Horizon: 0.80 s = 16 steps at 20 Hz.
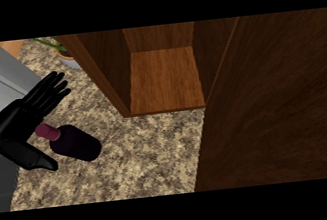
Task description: Pick up the wine, place it into the cabinet and close the cabinet
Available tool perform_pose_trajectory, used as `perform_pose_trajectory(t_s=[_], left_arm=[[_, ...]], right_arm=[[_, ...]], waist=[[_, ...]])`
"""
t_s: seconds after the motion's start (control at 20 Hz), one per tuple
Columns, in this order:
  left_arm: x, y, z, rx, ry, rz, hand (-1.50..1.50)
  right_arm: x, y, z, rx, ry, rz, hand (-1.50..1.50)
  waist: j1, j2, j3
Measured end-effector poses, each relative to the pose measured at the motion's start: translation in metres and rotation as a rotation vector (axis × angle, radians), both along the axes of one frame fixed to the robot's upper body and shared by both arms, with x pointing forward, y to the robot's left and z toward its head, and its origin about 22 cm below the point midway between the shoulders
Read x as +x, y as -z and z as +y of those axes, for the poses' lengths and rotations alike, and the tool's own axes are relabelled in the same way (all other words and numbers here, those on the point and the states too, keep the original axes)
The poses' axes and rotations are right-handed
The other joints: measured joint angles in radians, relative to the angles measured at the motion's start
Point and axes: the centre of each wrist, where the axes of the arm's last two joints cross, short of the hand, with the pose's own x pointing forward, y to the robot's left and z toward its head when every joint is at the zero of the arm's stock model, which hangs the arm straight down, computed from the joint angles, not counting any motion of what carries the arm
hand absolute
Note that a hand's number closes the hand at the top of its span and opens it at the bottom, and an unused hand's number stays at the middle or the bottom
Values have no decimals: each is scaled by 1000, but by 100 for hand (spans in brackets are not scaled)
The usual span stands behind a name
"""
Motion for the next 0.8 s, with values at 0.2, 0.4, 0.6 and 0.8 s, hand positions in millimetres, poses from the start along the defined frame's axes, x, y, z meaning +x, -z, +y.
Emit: perform_pose_trajectory(t_s=[0.2, 0.4, 0.6, 0.8], left_arm=[[-3, 20, 16, 23, -8, 19, -150], [-6, 41, 32, 34, -14, 39, -150], [-6, 60, 33, 43, -12, 55, -150], [-6, 76, 34, 52, -19, 69, -150]], right_arm=[[-1, 0, 2, -8, -5, 5, -150], [-3, 1, 4, -10, -12, 7, -150], [-2, 2, 1, -23, 3, -5, -150], [-3, 2, 0, -32, 11, -5, -150]], waist=[[-1, 0, 0], [-5, 0, -1], [-4, 1, 0], [-6, 1, 0]])
